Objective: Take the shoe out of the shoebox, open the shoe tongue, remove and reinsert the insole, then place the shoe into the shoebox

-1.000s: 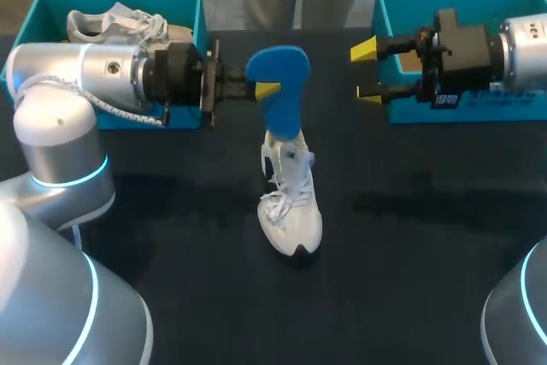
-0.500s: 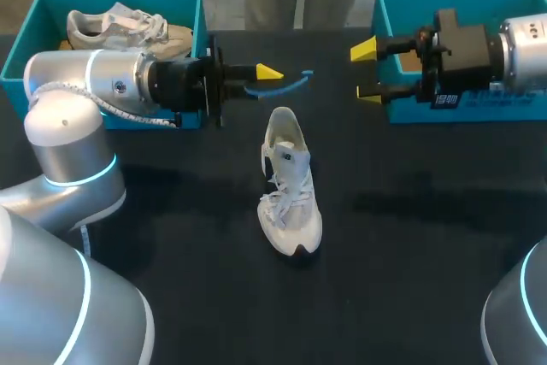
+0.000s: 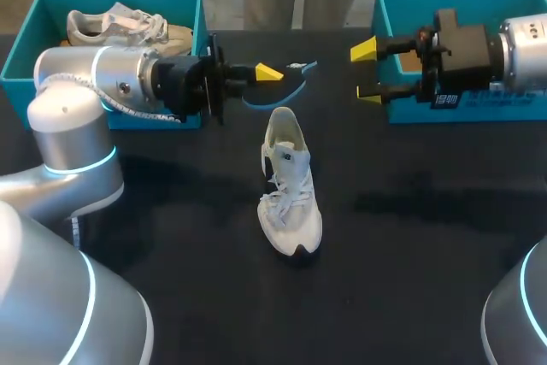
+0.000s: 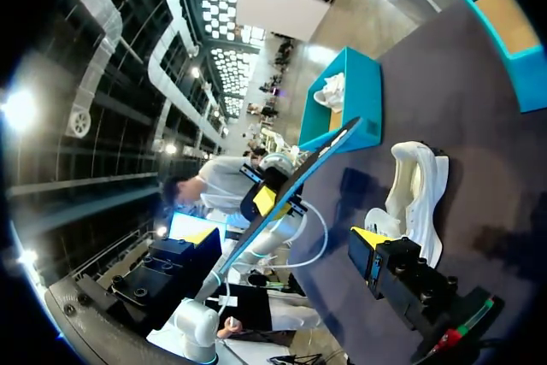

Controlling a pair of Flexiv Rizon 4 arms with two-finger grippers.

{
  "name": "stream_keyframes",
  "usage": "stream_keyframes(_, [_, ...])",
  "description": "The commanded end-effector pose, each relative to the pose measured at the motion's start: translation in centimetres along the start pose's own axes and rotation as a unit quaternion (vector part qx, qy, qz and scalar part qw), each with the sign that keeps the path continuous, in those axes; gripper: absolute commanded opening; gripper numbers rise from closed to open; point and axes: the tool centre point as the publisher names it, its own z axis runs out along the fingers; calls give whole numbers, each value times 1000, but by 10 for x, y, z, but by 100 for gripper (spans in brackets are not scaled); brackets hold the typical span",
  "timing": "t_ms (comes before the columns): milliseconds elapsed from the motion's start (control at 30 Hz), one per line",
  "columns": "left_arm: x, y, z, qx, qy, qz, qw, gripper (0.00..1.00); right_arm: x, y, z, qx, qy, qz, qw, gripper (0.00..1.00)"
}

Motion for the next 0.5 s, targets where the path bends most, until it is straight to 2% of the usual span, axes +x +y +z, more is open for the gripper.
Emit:
stream_keyframes(33, [0, 0, 0, 0, 0, 1, 1000, 0, -1, 0, 2, -1, 0, 0, 1000, 100])
stream_keyframes(267, [3, 1, 1, -4, 69, 114, 991, 0, -1, 0, 2, -1, 0, 0, 1000, 100])
stream_keyframes(500, [-2, 2, -4, 2, 70, 162, 984, 0, -1, 0, 2, -1, 0, 0, 1000, 100])
